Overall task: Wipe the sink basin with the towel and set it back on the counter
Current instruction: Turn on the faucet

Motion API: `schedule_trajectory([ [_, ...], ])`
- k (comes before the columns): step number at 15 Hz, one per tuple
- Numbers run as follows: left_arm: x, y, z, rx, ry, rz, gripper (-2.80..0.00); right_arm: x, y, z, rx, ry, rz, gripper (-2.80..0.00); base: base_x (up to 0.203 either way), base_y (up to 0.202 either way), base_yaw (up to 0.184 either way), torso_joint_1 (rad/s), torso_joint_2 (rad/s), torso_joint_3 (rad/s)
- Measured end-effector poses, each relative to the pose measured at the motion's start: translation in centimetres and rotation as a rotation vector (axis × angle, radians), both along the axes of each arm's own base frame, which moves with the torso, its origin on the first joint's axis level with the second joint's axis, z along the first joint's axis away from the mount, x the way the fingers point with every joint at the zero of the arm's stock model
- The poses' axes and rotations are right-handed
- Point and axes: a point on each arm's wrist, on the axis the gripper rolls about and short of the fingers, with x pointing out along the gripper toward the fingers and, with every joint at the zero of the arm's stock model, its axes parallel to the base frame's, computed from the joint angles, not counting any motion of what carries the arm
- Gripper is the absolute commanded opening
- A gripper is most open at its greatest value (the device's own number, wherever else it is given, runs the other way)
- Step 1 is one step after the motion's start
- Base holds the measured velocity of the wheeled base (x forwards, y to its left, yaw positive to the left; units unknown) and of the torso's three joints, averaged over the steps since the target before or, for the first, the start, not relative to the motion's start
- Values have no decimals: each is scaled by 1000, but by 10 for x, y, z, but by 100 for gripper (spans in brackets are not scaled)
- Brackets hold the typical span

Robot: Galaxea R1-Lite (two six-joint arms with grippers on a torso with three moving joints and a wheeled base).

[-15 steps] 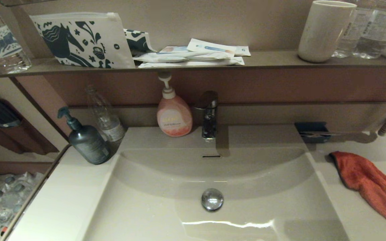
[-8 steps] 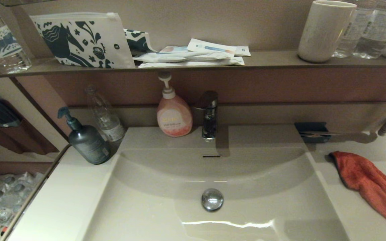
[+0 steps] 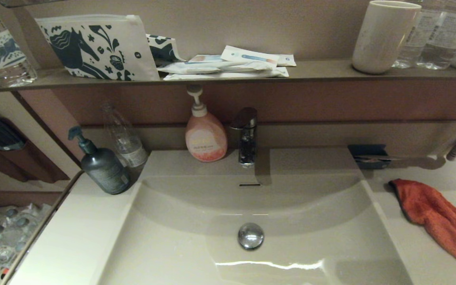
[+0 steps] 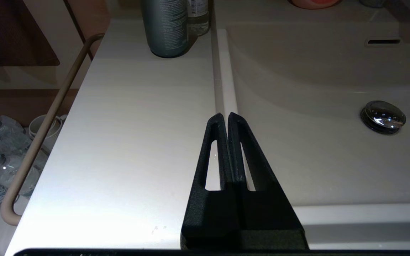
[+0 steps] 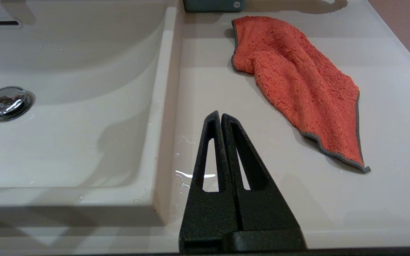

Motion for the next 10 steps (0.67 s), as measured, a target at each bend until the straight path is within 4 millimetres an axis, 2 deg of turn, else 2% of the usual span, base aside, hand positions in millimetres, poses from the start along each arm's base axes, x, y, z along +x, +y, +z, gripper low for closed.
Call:
schedule_trajectory([
  [4,-1,0,3,21,-11,-10,-280,0,0,0,0,0,0,-280,0,0,0,0,0,0],
  [7,-7,-2,25,33,-66,-108,-280,0,0,0,0,0,0,-280,0,0,0,0,0,0],
  [10,-5,-3,48,33,-61,-133,-280,0,0,0,0,0,0,-280,0,0,0,0,0,0],
])
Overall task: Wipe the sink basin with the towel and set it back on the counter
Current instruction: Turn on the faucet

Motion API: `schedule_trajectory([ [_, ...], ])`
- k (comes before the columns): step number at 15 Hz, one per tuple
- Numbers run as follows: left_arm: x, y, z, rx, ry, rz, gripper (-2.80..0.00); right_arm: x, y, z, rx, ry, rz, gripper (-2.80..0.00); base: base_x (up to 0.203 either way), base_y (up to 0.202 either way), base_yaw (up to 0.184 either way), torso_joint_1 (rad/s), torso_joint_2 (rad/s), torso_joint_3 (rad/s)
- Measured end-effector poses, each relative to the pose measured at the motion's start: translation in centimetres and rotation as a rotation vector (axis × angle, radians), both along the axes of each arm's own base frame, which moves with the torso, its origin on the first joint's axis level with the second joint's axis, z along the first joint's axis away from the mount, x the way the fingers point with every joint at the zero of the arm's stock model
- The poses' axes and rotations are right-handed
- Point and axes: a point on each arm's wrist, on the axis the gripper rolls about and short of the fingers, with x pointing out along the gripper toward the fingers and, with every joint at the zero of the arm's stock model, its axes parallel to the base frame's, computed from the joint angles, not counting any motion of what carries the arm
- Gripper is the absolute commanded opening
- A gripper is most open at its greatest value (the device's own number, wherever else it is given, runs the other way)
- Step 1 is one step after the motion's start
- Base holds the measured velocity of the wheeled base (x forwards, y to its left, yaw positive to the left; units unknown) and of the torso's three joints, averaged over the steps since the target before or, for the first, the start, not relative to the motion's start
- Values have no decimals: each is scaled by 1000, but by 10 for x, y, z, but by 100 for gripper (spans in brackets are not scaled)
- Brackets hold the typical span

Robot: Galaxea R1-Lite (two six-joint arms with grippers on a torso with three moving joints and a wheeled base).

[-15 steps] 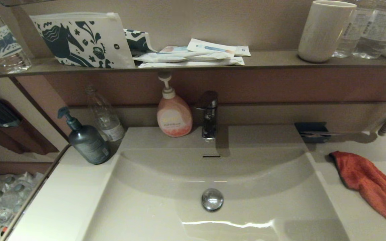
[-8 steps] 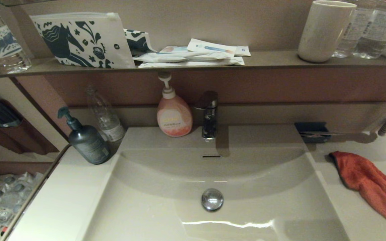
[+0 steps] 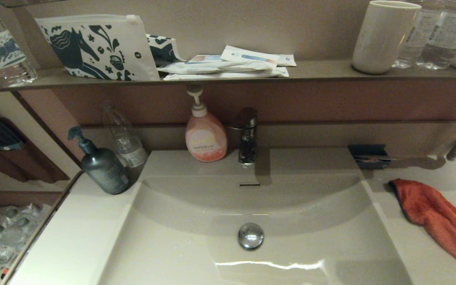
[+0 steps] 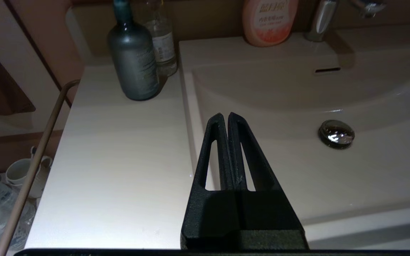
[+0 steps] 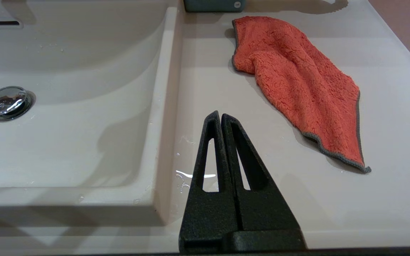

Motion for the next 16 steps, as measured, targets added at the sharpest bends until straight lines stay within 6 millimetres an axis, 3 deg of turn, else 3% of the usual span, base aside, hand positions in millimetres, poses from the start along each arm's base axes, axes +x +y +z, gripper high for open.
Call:
schedule_trajectory([
  [7,23,-2,53,-5,37,-117,-280,0,0,0,0,0,0,-280,0,0,0,0,0,0],
  [16,93,-4,84,-53,55,-120,-280,0,0,0,0,0,0,-280,0,0,0,0,0,0],
])
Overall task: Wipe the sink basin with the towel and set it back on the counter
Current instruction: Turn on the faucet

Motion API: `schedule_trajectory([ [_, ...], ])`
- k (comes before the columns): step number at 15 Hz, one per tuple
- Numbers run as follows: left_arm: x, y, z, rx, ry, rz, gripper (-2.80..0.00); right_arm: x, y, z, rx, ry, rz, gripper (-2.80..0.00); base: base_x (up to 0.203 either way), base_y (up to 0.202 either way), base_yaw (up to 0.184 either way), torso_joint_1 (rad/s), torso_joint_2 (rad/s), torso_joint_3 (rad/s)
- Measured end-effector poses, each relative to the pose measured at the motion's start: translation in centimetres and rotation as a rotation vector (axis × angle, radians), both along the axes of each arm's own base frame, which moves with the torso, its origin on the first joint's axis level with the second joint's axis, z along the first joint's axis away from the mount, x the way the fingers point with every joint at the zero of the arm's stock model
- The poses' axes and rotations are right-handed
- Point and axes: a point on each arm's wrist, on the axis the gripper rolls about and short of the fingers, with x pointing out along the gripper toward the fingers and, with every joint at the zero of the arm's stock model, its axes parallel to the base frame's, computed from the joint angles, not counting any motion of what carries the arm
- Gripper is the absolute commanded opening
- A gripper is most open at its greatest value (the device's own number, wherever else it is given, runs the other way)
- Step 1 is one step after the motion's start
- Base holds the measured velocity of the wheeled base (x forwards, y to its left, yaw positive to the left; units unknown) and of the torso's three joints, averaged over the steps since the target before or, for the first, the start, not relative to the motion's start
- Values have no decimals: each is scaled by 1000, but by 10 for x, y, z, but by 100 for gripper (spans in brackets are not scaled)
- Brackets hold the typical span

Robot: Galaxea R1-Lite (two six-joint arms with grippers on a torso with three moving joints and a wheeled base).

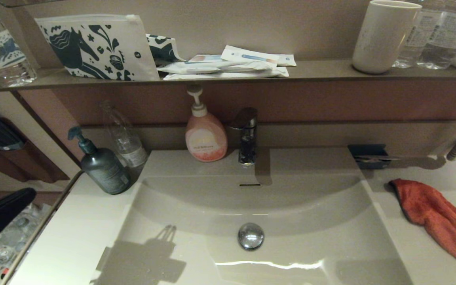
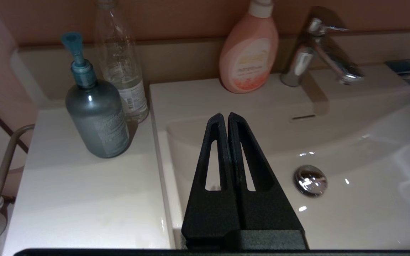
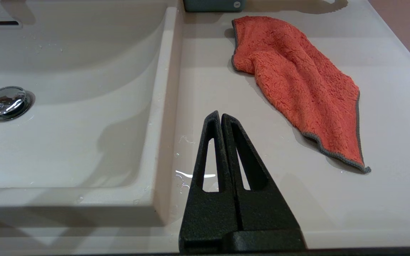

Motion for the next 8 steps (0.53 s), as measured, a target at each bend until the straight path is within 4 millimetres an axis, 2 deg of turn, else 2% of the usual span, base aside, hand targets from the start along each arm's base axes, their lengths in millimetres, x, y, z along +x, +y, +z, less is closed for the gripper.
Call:
schedule_trajectory([
  [5,36,-4,6,0,-4,-2,-280,0,0,0,0,0,0,-280,0,0,0,0,0,0],
  [8,53,-19,5,-9,13,-23,-280,0,0,0,0,0,0,-280,0,0,0,0,0,0],
])
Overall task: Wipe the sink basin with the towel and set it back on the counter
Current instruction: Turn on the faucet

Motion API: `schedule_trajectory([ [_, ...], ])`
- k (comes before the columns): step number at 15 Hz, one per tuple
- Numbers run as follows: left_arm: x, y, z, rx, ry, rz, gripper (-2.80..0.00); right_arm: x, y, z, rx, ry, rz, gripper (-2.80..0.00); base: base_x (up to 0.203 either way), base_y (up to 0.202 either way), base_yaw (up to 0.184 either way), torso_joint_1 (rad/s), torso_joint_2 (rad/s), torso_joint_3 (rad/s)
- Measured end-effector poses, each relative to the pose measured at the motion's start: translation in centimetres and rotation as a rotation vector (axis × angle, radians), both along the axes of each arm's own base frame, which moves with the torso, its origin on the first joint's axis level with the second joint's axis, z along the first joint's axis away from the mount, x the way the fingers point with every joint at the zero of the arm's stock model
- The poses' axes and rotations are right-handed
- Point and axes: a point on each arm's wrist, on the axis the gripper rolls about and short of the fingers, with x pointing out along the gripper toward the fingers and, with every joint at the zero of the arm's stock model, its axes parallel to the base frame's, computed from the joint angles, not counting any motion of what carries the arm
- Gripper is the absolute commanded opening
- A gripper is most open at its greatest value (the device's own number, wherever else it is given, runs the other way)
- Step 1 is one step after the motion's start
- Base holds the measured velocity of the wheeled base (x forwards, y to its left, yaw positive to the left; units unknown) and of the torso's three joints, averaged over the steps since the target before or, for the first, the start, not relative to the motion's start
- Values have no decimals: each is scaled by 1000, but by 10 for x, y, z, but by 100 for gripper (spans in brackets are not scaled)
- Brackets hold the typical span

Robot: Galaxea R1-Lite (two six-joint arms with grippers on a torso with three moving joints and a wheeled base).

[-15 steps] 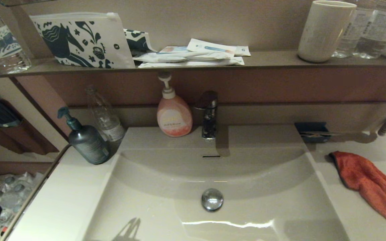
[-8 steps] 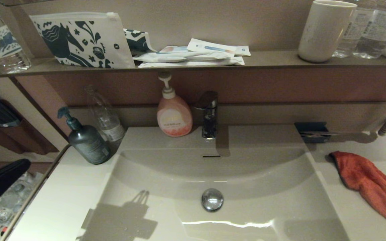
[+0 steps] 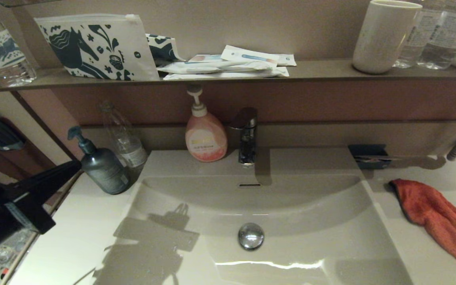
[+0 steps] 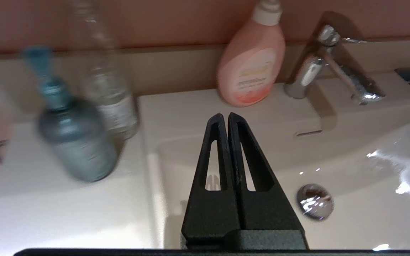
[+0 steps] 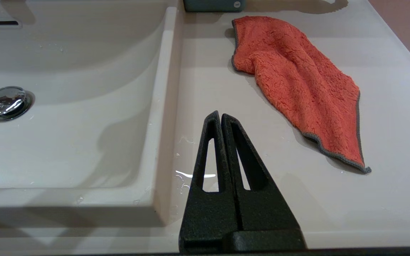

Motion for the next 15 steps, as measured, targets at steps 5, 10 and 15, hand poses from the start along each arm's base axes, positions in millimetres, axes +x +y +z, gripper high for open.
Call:
schedule_trajectory([
  [5,31,-53,6,-87,-46,-31,-280,0,0,0,0,0,0,-280,0,0,0,0,0,0],
  [10,61,-106,6,-113,-52,-96,-280,0,0,0,0,0,0,-280,0,0,0,0,0,0],
  [15,86,-146,-11,-106,-40,-158,-280,0,0,0,0,0,0,-280,0,0,0,0,0,0],
])
